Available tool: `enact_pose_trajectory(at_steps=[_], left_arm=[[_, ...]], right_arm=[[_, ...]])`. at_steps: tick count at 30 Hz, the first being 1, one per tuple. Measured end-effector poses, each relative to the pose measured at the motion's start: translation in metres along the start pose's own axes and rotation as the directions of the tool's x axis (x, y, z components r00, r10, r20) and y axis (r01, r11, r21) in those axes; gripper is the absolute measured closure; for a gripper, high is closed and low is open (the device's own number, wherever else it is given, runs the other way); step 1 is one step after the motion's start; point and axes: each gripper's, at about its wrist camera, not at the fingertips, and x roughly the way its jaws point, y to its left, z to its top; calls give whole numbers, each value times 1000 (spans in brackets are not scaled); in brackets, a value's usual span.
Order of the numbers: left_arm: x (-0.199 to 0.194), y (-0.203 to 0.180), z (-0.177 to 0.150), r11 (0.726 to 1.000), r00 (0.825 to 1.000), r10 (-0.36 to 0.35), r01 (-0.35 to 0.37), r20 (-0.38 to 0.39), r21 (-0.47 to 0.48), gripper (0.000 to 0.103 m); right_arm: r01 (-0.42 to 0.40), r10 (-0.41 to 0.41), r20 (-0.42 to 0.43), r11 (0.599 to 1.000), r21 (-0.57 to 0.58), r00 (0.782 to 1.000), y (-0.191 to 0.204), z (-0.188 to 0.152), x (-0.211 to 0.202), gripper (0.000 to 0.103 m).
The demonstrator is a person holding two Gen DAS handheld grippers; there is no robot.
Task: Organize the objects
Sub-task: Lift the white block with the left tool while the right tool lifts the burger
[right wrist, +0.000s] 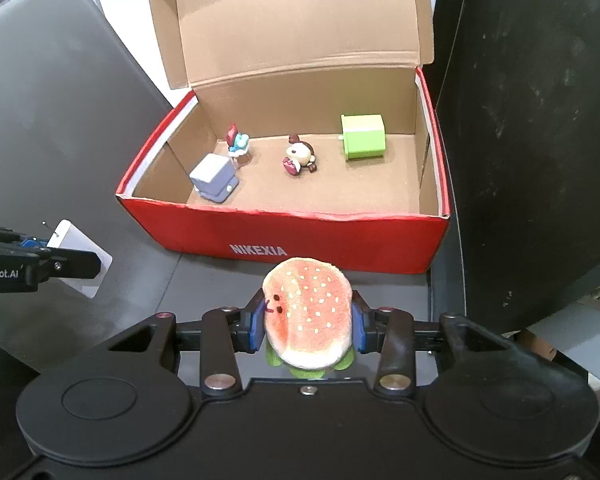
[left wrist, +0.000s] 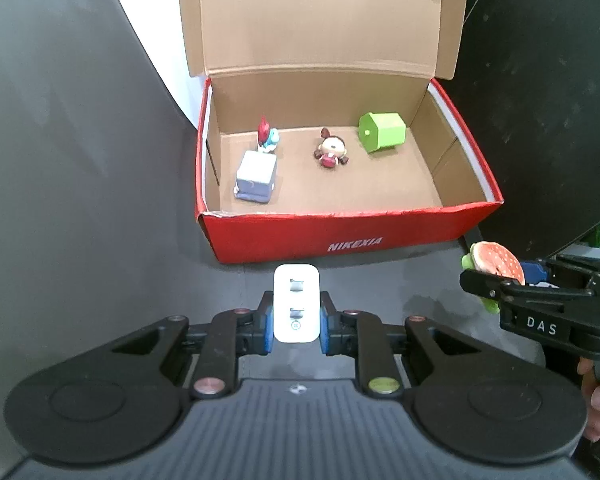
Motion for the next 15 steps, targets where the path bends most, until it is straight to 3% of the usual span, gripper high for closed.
enact_pose_trajectory(at_steps=[5, 8, 15], left_arm=[[-13, -1, 3, 1000, 1000, -14, 14, 24, 10, 83], [-22, -1, 6, 999, 999, -27, 26, 42, 26, 83], [-54, -7, 16, 995, 993, -50, 40, 105, 90, 83]], right_arm=[[-20, 20, -4, 1000, 22, 1000, -1, 2, -15, 63], [-58, 59, -4, 994, 97, 998, -5, 7, -27, 63], [-36, 34, 32, 998, 57, 999, 0, 24, -59, 63]])
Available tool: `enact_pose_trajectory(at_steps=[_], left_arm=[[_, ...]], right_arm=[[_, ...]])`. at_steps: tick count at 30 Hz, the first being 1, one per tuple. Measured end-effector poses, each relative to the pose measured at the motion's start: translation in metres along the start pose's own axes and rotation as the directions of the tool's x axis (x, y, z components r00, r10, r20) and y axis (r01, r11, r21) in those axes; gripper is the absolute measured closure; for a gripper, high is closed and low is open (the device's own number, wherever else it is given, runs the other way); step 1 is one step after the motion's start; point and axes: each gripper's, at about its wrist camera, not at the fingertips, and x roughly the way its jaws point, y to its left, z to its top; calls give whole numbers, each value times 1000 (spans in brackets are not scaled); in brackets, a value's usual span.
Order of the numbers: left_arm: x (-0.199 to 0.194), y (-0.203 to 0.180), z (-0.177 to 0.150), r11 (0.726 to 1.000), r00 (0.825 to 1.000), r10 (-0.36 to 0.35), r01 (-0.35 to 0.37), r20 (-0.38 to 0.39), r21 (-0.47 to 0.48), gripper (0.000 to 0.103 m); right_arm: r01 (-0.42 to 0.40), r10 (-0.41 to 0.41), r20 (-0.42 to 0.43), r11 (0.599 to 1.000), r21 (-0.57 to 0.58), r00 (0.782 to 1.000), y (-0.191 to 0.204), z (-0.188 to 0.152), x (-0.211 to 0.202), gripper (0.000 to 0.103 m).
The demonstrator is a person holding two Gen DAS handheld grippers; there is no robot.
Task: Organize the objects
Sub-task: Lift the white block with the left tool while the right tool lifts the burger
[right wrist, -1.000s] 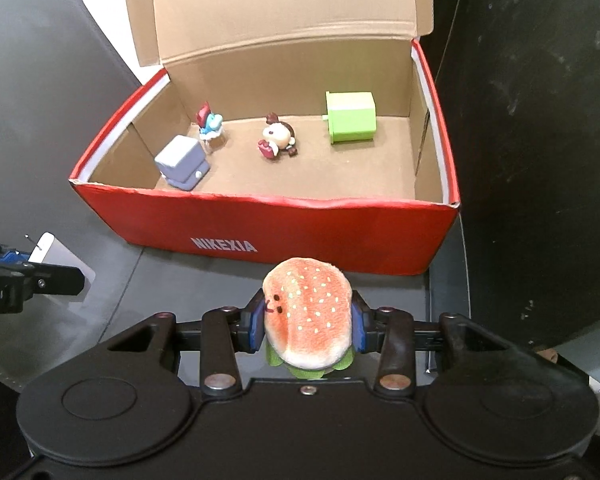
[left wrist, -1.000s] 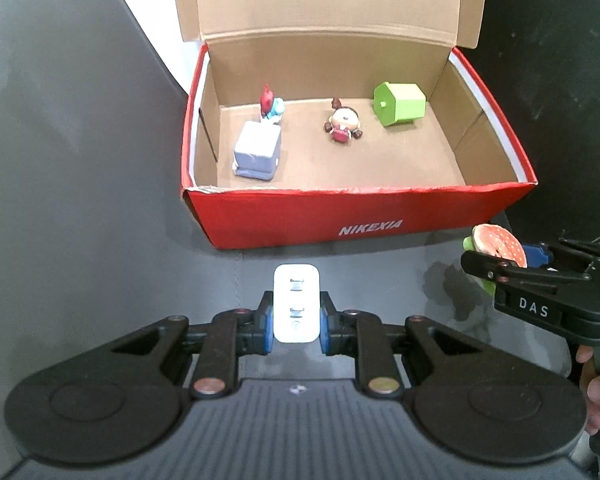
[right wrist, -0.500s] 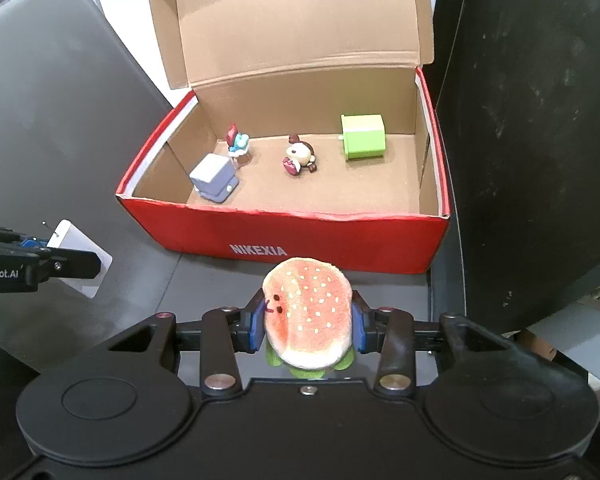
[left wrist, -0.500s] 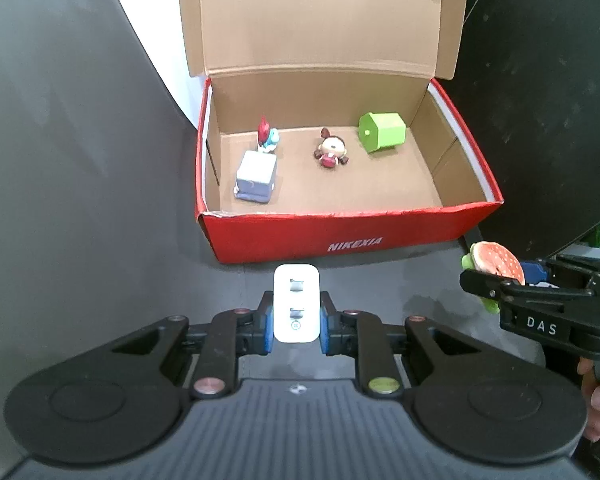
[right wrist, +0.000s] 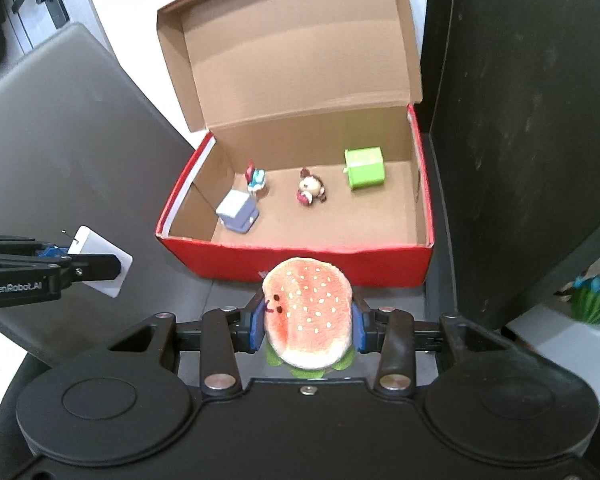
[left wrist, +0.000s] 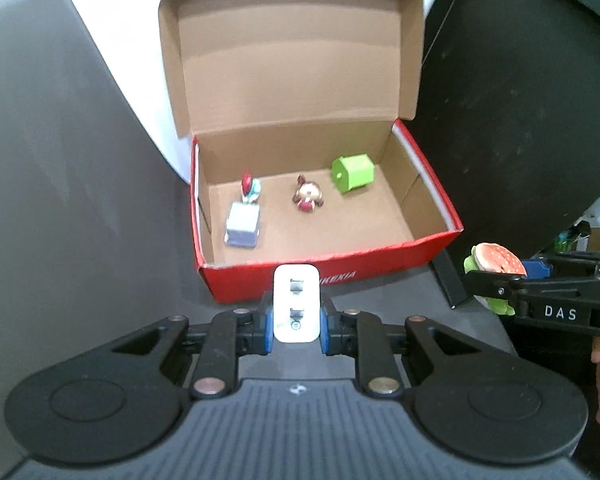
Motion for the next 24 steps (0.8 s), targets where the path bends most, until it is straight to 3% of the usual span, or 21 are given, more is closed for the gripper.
enact_pose_trajectory(at_steps=[13, 24], left_arm=[[-26, -1, 14, 998, 998, -61, 60, 25, 26, 83], [-35, 0, 20, 998, 998, -47, 45, 51, 34, 83]], right_arm=[[-21, 21, -5, 1000, -13, 1000, 2, 13, -31, 63], [-14, 14, 24, 1000, -13, 1000, 4, 19, -41, 63]])
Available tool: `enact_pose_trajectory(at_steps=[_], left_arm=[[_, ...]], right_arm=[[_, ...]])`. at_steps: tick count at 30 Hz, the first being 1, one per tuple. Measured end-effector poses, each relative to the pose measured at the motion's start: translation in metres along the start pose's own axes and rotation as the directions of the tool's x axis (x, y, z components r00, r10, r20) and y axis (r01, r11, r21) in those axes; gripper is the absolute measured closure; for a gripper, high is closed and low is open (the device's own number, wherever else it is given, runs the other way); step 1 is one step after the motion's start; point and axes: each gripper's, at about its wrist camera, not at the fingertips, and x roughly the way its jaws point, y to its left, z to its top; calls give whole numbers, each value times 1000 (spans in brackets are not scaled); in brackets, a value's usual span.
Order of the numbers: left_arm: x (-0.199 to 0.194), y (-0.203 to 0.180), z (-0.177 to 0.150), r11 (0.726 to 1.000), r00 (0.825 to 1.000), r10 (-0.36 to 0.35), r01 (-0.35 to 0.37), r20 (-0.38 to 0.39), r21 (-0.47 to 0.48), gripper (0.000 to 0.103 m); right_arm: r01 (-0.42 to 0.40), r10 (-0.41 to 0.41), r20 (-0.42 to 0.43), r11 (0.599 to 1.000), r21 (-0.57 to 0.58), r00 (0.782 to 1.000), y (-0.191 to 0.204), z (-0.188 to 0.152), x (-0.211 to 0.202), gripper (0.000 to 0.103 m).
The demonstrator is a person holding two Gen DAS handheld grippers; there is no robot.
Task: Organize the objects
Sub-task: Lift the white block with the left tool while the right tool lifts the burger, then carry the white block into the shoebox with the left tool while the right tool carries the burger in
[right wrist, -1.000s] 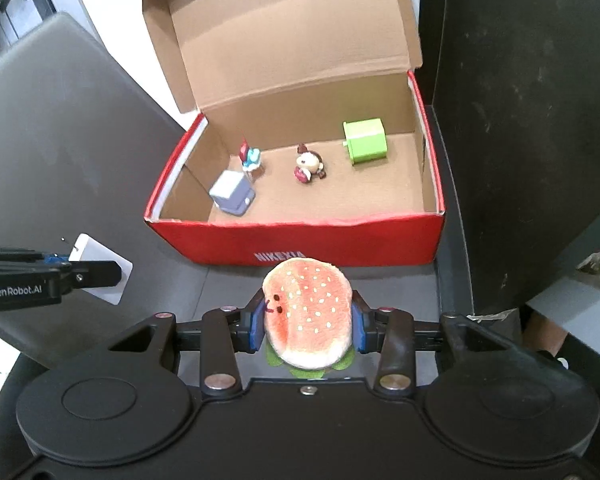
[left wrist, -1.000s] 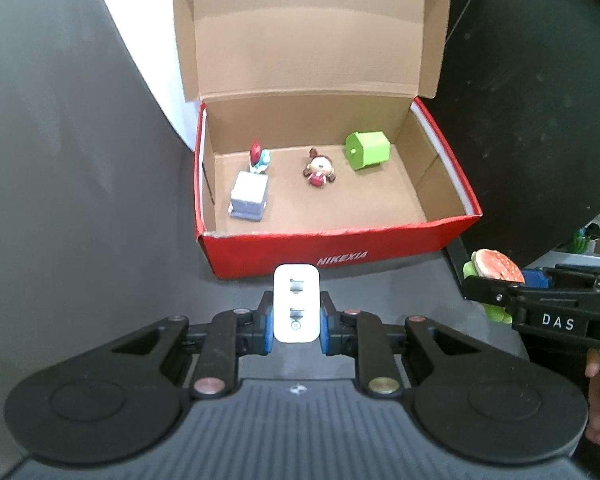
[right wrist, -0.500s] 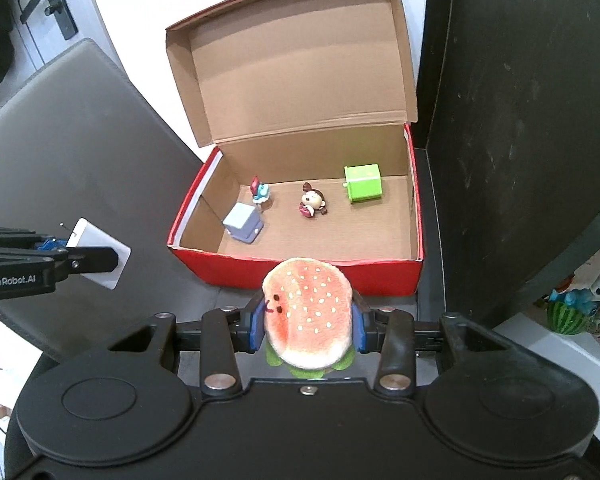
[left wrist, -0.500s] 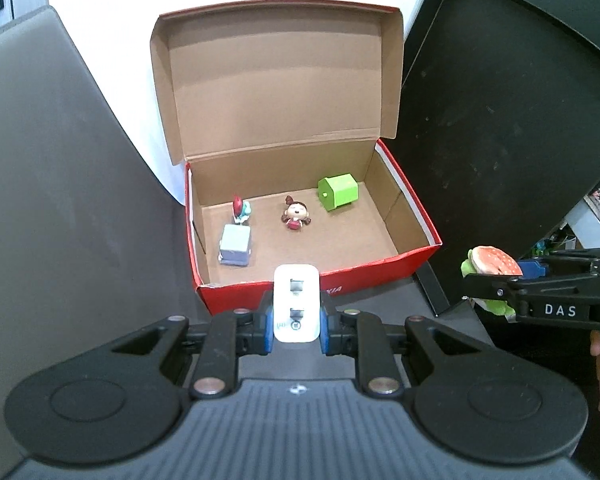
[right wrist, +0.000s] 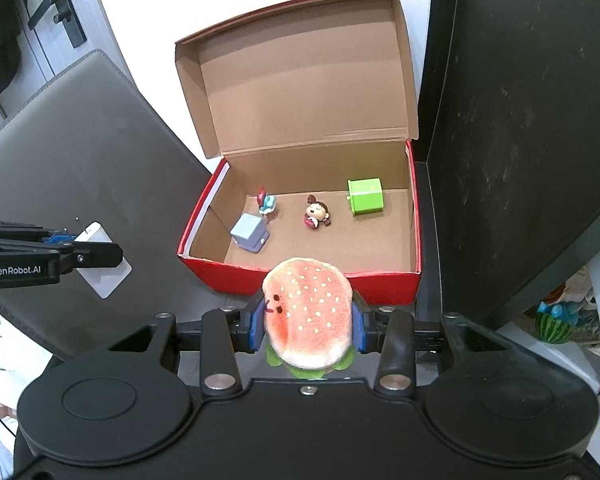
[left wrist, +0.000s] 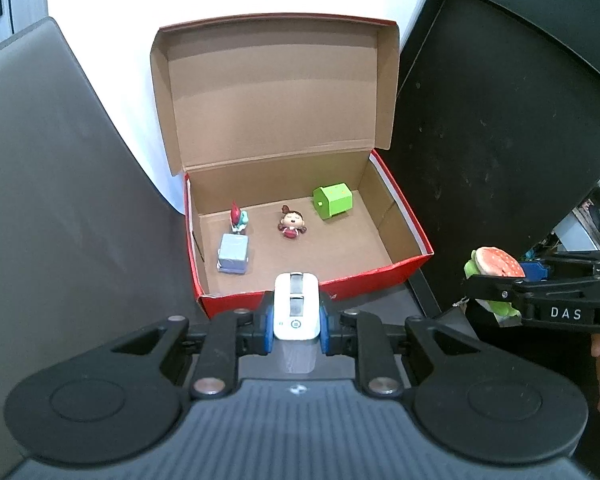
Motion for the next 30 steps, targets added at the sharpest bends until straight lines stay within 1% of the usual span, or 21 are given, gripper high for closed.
enact_pose_trajectory(at_steps=[8, 16, 30], left_arm=[[0, 0, 0, 1000, 1000, 2, -2, 3, -5, 83], [8, 2, 6, 1000, 1000, 0, 0, -4, -17, 83], [41, 1, 35, 999, 1000, -7, 6, -26, -43, 83]], right_arm=[[4, -4, 2, 1000, -5, 1000, -2, -1, 0, 63], [12, -12, -2, 1000, 1, 1000, -6, 2, 6, 63], [9, -9, 2, 1000, -18, 1000, -17, 32, 28, 63]])
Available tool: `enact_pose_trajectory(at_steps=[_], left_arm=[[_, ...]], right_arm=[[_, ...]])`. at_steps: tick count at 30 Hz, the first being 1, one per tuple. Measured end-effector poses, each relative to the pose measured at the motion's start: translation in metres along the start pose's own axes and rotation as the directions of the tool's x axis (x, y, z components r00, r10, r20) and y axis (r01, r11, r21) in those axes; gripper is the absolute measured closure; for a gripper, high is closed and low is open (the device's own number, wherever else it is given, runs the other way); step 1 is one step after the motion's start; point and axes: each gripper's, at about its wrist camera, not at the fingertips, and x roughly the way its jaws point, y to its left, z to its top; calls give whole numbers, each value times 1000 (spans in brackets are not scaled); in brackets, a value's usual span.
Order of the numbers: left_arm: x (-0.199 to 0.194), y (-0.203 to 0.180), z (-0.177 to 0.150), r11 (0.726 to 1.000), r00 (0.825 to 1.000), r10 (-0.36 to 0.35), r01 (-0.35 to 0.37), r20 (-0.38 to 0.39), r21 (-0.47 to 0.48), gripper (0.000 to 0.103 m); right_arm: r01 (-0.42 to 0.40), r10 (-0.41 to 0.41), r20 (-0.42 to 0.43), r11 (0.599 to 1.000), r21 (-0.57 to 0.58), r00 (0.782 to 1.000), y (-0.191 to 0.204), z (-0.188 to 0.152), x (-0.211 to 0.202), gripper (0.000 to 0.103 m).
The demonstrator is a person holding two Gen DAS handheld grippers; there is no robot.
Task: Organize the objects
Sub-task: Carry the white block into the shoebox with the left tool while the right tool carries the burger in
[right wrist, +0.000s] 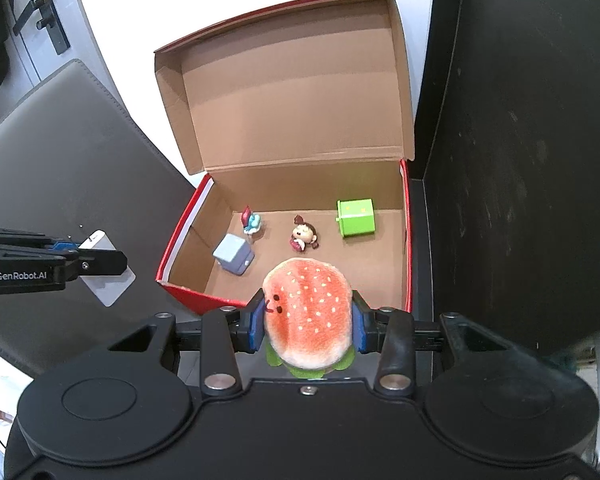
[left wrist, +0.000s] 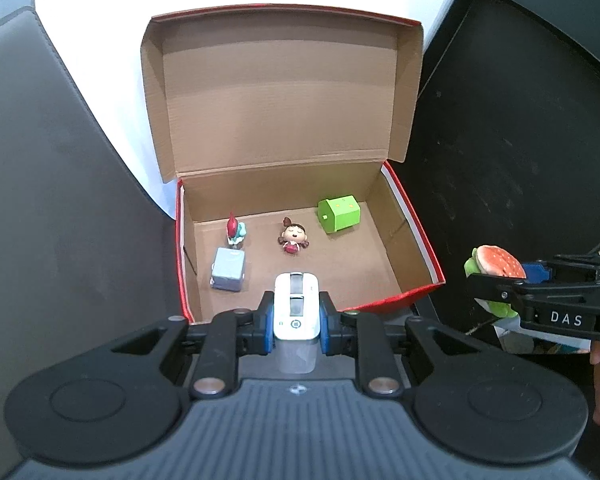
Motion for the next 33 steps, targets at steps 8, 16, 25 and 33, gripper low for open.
enact_pose_trajectory(at_steps=[8, 16, 25, 33], left_arm=[[24, 0, 17, 1000, 1000, 4, -4, -16, -3, 83], [46, 2, 32, 1000, 1000, 4, -5, -29, -17, 83], [71, 7, 50, 999, 999, 14, -15, -37, -32, 83], [93, 13, 64, 999, 998, 21, -24, -53, -45, 83]], right_arm=[[-2, 2, -19, 1000, -20, 1000, -7, 17, 21, 63], [0, -1, -37, 1000, -27, 999, -15, 30, 42, 63], [24, -26, -24, 998, -59, 999, -17, 55, 66, 63], [27, -31, -37, 995, -92, 999, -22, 71, 86, 63]])
